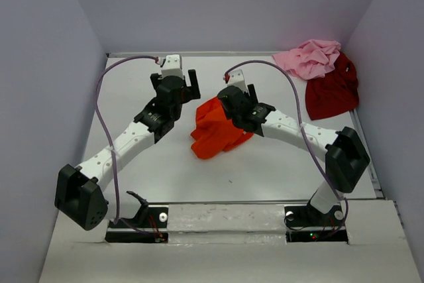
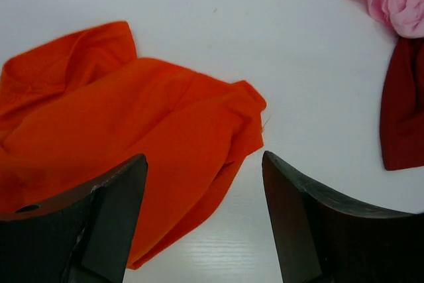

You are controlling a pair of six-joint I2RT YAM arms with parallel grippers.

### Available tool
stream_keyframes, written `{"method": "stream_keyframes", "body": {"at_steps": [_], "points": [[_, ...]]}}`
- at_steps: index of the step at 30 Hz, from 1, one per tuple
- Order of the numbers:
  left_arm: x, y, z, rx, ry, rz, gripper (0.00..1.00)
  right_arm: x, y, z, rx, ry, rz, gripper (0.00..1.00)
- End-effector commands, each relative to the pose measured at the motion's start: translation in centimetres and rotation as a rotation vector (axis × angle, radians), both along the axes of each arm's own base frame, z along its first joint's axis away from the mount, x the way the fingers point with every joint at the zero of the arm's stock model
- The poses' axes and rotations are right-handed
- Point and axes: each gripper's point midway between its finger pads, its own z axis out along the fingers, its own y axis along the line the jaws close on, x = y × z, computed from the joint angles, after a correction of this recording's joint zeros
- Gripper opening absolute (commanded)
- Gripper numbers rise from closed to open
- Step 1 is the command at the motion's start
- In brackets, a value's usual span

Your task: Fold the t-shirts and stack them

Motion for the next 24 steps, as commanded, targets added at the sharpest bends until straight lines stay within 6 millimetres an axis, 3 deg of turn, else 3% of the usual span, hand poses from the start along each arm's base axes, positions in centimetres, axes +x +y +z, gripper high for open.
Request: {"method": "stream_keyframes", "body": {"at_steps": [1,5,11,20,24], "points": [[0.4,-1.5,-0.1,-0.038,0.028,-0.029,0.99,-1.2,-0.2,-1.3,0.080,0.023,-0.011,0.76],[0.3,-1.2,0.0,-0.028,0.024,-0.019,0.99,-2.2,1.9,-4.0,0.147,0.107,0.086,0.75],[0.7,-0.9,-0.7,0.000,0.038,0.011,0.99,-1.8,4.9,-6.2,0.176,0.164,0.185,0.74],[-0.2,1.2,1.4,-0.013,-0.036,0.089,0.99,-1.2,10.7,-7.0,0.168,0.187,0.381,0.73],[0.0,1.2,1.4,-0.008,-0.031,0.086,0.99,-2.5,13.7,-7.0,0.149,0.190,0.475,0.72]]}}
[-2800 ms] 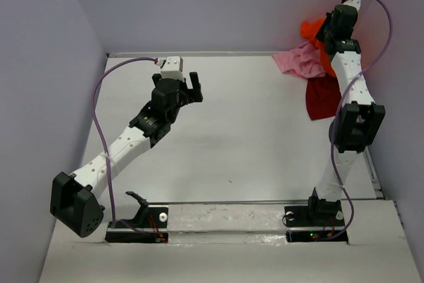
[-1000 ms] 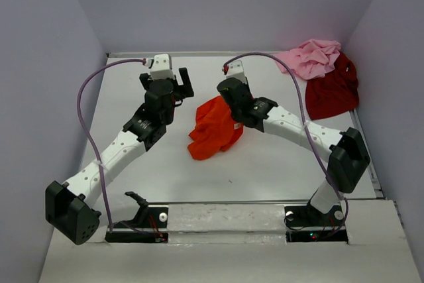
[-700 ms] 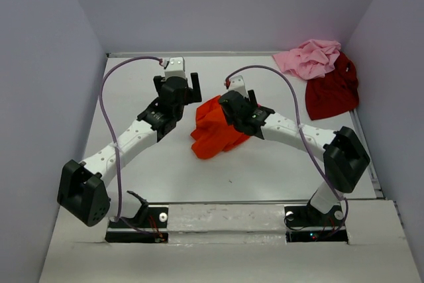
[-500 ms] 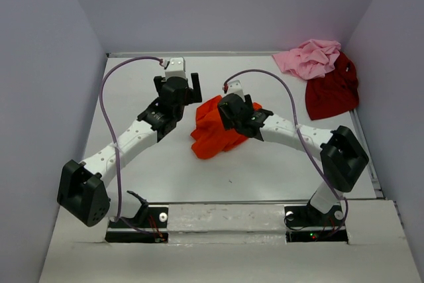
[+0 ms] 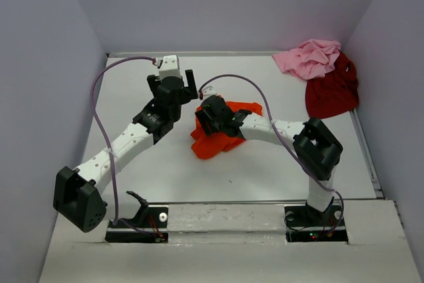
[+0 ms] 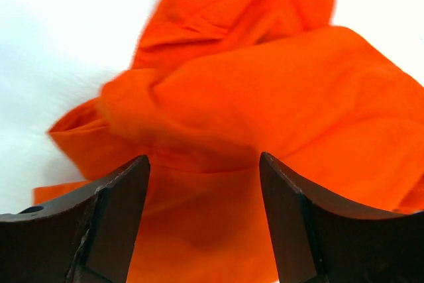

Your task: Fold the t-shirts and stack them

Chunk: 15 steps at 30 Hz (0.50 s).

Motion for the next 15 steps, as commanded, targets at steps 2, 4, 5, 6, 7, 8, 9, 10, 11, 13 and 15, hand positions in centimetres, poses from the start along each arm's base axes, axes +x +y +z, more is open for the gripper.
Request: {"method": "stream_keyframes", "body": {"at_steps": [2,4,5,6,7,8,9,10,11,13,15], "points": [[0.2,0.5,2.9,-0.034,-0.077,0.027,0.99,-0.4,5.5,3.7,0.082,-0.076,0.164,0.73],[0.3,0.6,3.0,-0.037,-0.077,0.026,0.99,-1.1,6.5,4.0,0.082,-0.075,0.194,0.73],[0.3,0.6,3.0,-0.039,-0.077,0.025,0.99,-1.1,6.6,4.1,0.086,-0.076,0.201,0.73],[0.3,0.6,3.0,-0.041,-0.076,0.024,0.99,-1.4,6.9,3.9,0.093,-0.063,0.216,0.73],[0.3,0.6,3.1,-0.047,-0.078,0.019,0.99,-1.5,7.1,3.8,0.097,-0.057,0.221,0.73],[0.3,0.5,3.2,-0.051,-0.079,0.015,0.99,-1.5,7.1,3.7,0.098,-0.054,0.221,0.73],[0.3,0.6,3.2,-0.053,-0.079,0.015,0.99,-1.5,7.2,3.2,0.093,-0.044,0.223,0.73],[0.3,0.6,3.1,-0.054,-0.077,0.015,0.99,-1.4,7.2,2.8,0.085,-0.041,0.220,0.73],[0.3,0.6,3.1,-0.052,-0.076,0.014,0.99,-1.3,7.2,1.8,0.068,-0.033,0.216,0.73],[0.3,0.5,3.2,-0.055,-0.078,0.011,0.99,-1.3,7.2,0.9,0.055,-0.020,0.215,0.73],[0.2,0.5,3.3,-0.059,-0.080,0.008,0.99,-1.3,7.4,0.2,0.053,-0.007,0.215,0.73]]}}
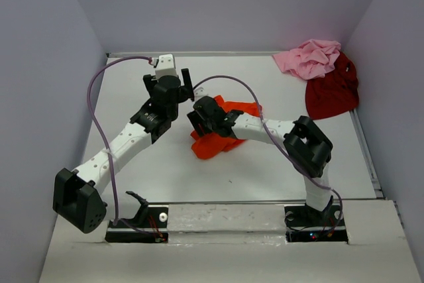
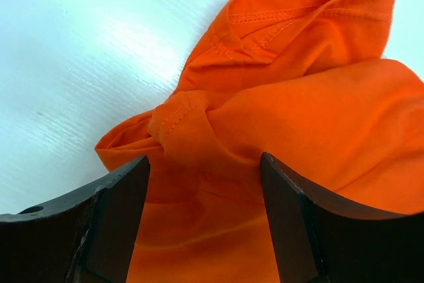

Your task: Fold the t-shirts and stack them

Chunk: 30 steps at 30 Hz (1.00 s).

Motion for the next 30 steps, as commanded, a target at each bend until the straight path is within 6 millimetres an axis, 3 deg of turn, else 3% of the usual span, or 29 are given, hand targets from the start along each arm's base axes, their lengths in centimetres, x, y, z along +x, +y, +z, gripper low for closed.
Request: {"method": "stream_keyframes", "body": {"at_steps": [1,6,9,14,17,22,24,27,30], "points": [[0.0,-0.8,3.1,-0.068,-0.081,-0.023,0.99,-0.5,2.8,-0.5,0.013,-0.011,0.085,0.73],[-0.8,1.3,4.6,-0.076,-0.133,0.063,0.99,-0.3,3.3,-2.0,0.011,0.007,0.082,0.73],[-1.2,3.7,4.8,-0.043,-0.139,0.183,0.99,-0.3,3.6,-2.4,0.012,0.016,0.085,0.73],[-0.7,7.8,4.2,0.015,-0.120,0.353,0.99,-0.4,3.6,-2.5,0.012,0.019,0.088,0.70],[-0.3,9.1,3.8,0.011,-0.108,0.386,0.99,-0.4,3.5,-2.3,0.013,0.014,0.086,0.63],[0.2,8.7,3.5,-0.007,-0.101,0.350,0.99,-0.2,3.1,-1.3,0.006,-0.013,0.085,0.23],[0.4,8.4,3.4,-0.011,-0.099,0.333,0.99,0.0,2.8,-1.1,-0.006,-0.027,0.078,0.11],[0.7,7.7,3.1,-0.013,-0.086,0.302,0.99,0.2,2.8,-0.5,-0.005,-0.040,0.079,0.01],[1.0,6.9,2.6,-0.014,-0.067,0.266,0.99,0.3,2.7,0.6,-0.002,-0.055,0.075,0.00]]}}
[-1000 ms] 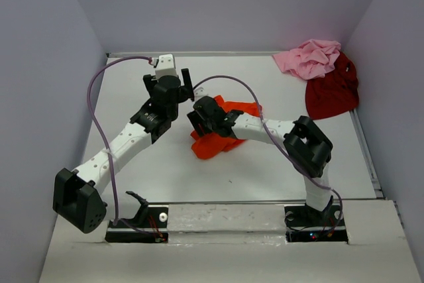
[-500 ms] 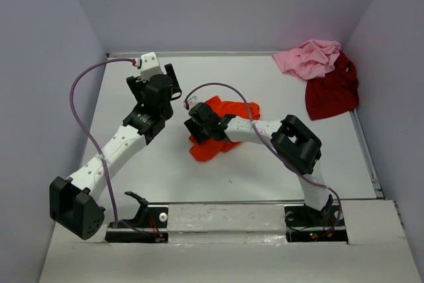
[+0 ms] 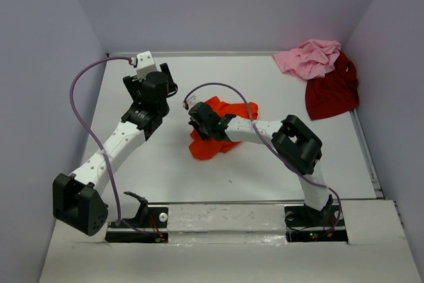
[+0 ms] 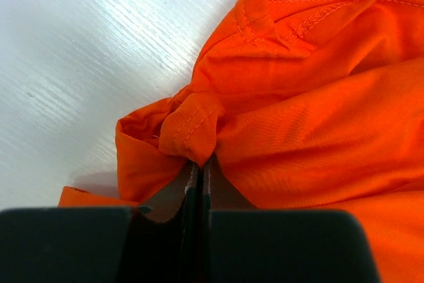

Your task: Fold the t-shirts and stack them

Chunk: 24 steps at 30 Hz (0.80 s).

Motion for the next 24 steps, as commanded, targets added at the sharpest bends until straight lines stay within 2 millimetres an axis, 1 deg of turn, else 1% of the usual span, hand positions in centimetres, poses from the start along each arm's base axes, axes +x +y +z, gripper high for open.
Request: {"method": "stream_keyframes", "body": {"at_steps": [1,2,3,4,5,6,8,11,13,15,16,17,20,24], "points": [[0.7,-1.1,1.5,-0.042,-0.041,-0.027,0.99,0.9,1.4,5.7,0.079,-0.100,0.009,0.00],[0.8,-1.4,1.3,-0.038,-0.035,-0.039,0.99,0.9,1.2,6.4,0.082,-0.112,0.008,0.00],[0.8,-1.3,1.4,-0.038,-0.035,-0.038,0.99,1.0,1.3,7.0,0.089,-0.120,0.006,0.06],[0.8,-1.5,1.4,-0.039,-0.035,-0.042,0.99,1.0,1.1,7.1,0.078,-0.124,0.006,0.37],[0.8,-1.5,1.4,-0.039,-0.035,-0.044,0.99,1.2,1.1,7.8,0.082,-0.136,0.005,0.42],[0.8,-1.5,1.4,-0.041,-0.036,-0.047,0.99,1.2,1.0,7.9,0.079,-0.139,0.002,0.55],[0.8,-1.6,1.5,-0.041,-0.038,-0.049,0.99,1.4,0.9,8.0,0.075,-0.145,0.001,0.57],[0.7,-1.5,1.5,-0.037,-0.037,-0.046,0.99,1.5,1.1,7.6,0.067,-0.142,0.001,0.60],[0.7,-1.5,1.6,-0.040,-0.039,-0.048,0.99,1.6,1.3,6.9,0.058,-0.135,-0.001,0.59],[0.7,-1.5,1.6,-0.038,-0.039,-0.050,0.99,1.7,1.4,6.4,0.053,-0.129,0.002,0.57],[0.7,-1.5,1.6,-0.038,-0.039,-0.048,0.99,1.7,1.5,6.1,0.050,-0.126,0.001,0.54],[0.7,-1.5,1.6,-0.039,-0.040,-0.049,0.99,1.8,1.6,5.6,0.044,-0.119,-0.001,0.54],[0.7,-1.5,1.7,-0.039,-0.041,-0.051,0.99,1.6,1.8,4.9,0.050,-0.099,-0.001,0.55],[0.7,-1.6,1.8,-0.039,-0.043,-0.053,0.99,1.7,2.5,4.5,0.064,-0.084,0.005,0.56]]}}
